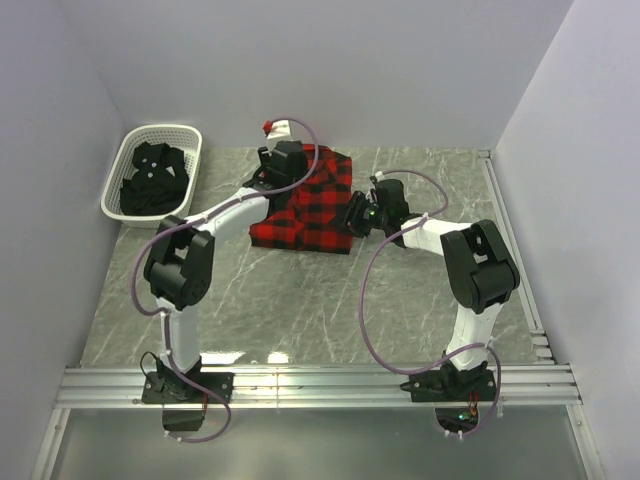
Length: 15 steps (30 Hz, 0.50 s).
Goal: Fold and stack the long sleeve shirts
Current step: Fold the shirt
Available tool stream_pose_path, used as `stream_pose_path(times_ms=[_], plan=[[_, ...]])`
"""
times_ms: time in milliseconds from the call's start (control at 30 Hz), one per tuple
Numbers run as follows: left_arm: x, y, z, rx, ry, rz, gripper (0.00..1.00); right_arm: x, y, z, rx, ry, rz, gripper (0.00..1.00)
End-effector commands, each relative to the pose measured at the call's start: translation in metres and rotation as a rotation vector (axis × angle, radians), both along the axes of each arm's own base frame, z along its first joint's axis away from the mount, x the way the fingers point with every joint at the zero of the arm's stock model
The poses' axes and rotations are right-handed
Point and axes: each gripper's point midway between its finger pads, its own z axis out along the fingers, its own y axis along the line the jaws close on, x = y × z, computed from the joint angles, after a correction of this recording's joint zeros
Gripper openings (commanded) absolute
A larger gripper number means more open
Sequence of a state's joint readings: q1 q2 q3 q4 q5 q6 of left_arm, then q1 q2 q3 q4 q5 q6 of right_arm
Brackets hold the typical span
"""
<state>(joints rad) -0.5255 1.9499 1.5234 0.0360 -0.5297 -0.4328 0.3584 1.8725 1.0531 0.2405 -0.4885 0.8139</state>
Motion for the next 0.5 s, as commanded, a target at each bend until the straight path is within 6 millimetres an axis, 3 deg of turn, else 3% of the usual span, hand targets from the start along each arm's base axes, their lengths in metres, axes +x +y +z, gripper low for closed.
stream_pose_path(times_ms=[0, 467], plan=[[0.011, -0.010, -0.015, -0.006, 0.037, -0.030, 0.62, 0.006, -0.002, 0.016, 0.022, -0.056, 0.001, 0.44], [0.032, -0.008, -0.077, 0.123, 0.144, 0.020, 0.52, 0.006, -0.001, 0.010, 0.033, -0.034, 0.009, 0.44]])
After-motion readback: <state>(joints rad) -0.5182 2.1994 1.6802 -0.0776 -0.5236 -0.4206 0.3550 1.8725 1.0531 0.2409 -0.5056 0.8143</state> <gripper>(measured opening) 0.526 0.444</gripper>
